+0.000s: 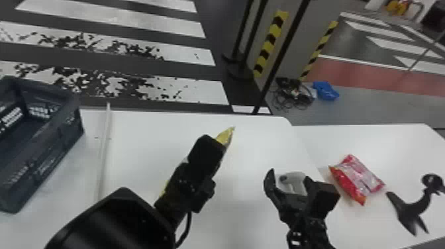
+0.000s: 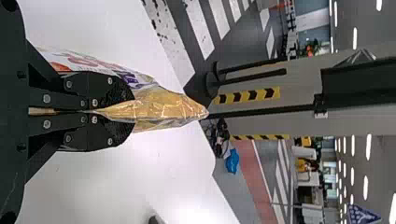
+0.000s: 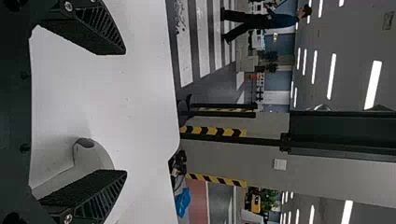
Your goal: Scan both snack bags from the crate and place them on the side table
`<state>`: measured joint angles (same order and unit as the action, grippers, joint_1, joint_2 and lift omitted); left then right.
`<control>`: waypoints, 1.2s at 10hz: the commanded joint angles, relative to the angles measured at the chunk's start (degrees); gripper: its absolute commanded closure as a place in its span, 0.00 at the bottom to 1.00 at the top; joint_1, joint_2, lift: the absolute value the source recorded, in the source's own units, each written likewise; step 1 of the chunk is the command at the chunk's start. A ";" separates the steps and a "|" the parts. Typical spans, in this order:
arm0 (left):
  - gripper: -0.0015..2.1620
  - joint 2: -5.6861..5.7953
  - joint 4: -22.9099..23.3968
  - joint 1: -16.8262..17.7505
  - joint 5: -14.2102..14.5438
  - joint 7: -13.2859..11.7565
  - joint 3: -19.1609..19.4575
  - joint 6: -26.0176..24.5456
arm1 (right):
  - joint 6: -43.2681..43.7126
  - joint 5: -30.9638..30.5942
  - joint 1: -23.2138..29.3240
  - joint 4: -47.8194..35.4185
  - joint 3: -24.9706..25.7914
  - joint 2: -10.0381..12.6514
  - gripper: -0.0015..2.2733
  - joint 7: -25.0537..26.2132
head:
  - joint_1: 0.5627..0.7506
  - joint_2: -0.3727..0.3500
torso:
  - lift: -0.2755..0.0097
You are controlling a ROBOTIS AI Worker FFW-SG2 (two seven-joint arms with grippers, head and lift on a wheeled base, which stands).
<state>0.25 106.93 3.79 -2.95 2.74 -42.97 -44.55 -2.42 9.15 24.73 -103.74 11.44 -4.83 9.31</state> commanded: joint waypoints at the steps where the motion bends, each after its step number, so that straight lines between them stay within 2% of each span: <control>1: 0.99 -0.17 -2.78 0.08 -1.53 -0.02 -3.87 1.35 | 0.00 0.26 -0.29 0.12 0.34 0.00 0.04 0.00 | 0.70 0.03 | 0.63; 2: 0.82 -0.17 -3.83 -0.01 -1.62 0.07 -4.84 1.88 | 0.00 0.35 -0.56 0.30 0.60 0.00 0.04 0.00 | 0.70 0.03 | 0.63; 3: 0.22 -0.08 -3.92 -0.36 -1.00 -0.02 -4.93 1.88 | 0.00 0.43 -0.82 0.65 0.78 -0.09 0.04 0.00 | 0.70 0.03 | 0.63; 4: 0.00 0.01 -3.74 -0.71 -0.91 0.16 -4.75 1.88 | 0.00 0.61 -1.08 1.00 0.87 -0.18 0.04 0.00 | 0.70 0.03 | 0.63; 9: 0.01 0.54 -1.72 -1.59 -0.83 0.95 -2.29 1.88 | -0.18 1.05 -1.79 1.26 2.36 -0.61 0.04 0.00 | 0.70 0.03 | 0.63; 12: 0.01 0.89 5.04 -3.09 0.67 0.95 2.89 1.88 | -0.35 1.40 -1.88 1.70 2.98 -0.88 0.04 0.00 | 0.70 0.03 | 0.63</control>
<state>1.09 110.55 0.92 -2.72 3.62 -41.14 -42.68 -2.65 10.53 22.86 -102.08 14.38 -5.70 9.28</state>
